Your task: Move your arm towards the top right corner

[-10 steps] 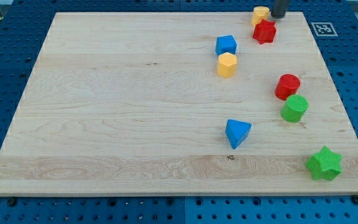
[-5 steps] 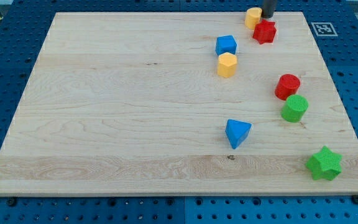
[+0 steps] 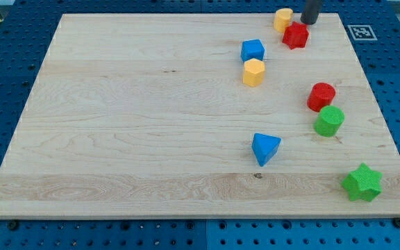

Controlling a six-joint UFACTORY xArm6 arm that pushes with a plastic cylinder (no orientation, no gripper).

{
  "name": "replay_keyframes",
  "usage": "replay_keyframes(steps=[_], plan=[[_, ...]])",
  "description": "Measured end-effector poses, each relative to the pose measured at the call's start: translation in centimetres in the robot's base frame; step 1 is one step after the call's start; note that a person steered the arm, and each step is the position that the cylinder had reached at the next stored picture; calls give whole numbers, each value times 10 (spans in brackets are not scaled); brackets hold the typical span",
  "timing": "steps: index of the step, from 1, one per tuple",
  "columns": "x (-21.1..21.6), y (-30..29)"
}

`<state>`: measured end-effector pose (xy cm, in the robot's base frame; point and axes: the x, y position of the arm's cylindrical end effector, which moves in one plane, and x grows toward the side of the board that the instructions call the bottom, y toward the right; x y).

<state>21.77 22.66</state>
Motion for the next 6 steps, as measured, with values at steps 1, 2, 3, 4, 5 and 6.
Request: replay_keyframes(steps=[1, 2, 3, 4, 5, 6], plan=[[0, 5], [0, 6], [-1, 12], [-1, 23], [-1, 26], [-1, 30]])
